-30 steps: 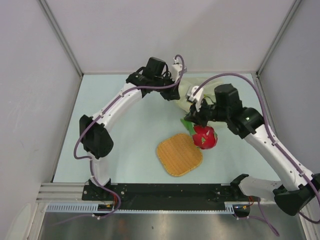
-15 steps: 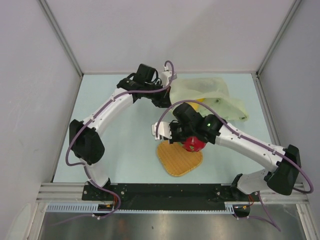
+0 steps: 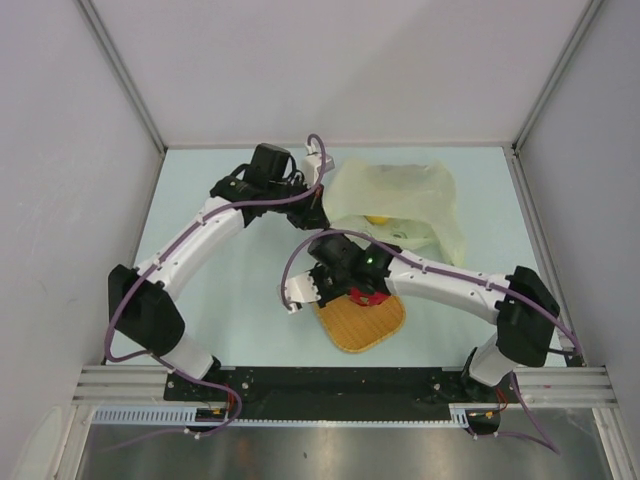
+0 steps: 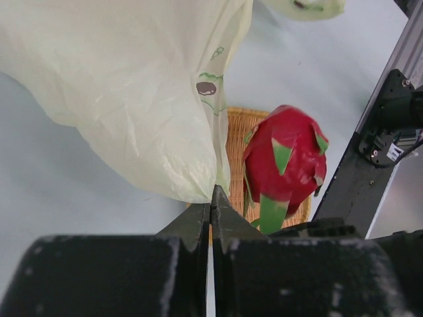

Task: Take the fake fruits out of the plastic bag
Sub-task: Place the fake fruit on the plate.

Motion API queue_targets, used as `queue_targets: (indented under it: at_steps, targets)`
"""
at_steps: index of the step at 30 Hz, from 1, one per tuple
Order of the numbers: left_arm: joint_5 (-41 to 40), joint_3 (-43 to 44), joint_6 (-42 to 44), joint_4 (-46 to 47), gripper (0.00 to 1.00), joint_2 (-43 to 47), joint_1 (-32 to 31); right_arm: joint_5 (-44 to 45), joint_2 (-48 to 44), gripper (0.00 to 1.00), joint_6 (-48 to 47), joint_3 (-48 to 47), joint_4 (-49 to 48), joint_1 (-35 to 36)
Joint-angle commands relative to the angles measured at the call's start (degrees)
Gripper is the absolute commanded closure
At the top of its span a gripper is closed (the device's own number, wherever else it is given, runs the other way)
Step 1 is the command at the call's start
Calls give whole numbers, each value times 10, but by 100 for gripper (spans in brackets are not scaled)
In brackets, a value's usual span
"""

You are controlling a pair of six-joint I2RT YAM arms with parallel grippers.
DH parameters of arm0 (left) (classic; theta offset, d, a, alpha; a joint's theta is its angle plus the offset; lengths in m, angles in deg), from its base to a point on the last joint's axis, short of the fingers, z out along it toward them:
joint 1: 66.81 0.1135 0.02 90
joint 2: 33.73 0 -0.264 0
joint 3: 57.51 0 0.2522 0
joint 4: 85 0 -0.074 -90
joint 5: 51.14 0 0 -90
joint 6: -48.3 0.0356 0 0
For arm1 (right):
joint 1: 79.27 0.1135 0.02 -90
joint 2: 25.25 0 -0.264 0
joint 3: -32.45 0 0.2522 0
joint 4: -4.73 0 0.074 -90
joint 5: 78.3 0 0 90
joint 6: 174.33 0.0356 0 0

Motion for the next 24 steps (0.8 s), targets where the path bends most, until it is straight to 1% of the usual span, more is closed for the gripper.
queue_targets:
  at_steps: [1,14,21,24]
  targets:
    - [24,13,-23,29,100,21,9,27,24,100,-50,-9,-50,24]
    - [39,10,-29,39,100,16,9,9,103,100,-121,-15,-110,43]
    - [44,-3,-29,44,100,26,9,-10,131,100,-121,-39,-107,43]
    - [46,-6,-29,44,100,29,9,-6,143,100,-118,-45,-105,43]
